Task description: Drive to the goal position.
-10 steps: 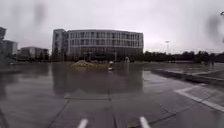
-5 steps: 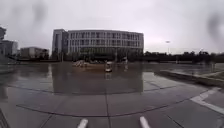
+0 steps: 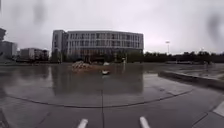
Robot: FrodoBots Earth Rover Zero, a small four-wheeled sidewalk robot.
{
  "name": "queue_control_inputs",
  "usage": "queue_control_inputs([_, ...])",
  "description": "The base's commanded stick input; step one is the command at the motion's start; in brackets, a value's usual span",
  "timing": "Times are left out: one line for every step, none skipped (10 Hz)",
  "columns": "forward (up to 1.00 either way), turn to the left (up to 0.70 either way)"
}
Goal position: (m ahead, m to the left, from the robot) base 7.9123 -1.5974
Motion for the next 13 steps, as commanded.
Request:
queue_control_inputs([1.00,0.00])
queue_control_inputs([1.00,0.00])
queue_control_inputs([1.00,0.00])
queue_control_inputs([1.00,0.00])
queue_control_inputs([1.00,0.00])
queue_control_inputs([1.00,0.00])
queue_control_inputs([1.00,0.00])
queue_control_inputs([1.00,0.00])
queue_control_inputs([1.00,0.00])
queue_control_inputs([1.00,0.00])
queue_control_inputs([1.00,0.00])
queue_control_inputs([1.00,0.00])
queue_control_inputs([1.00,0.00])
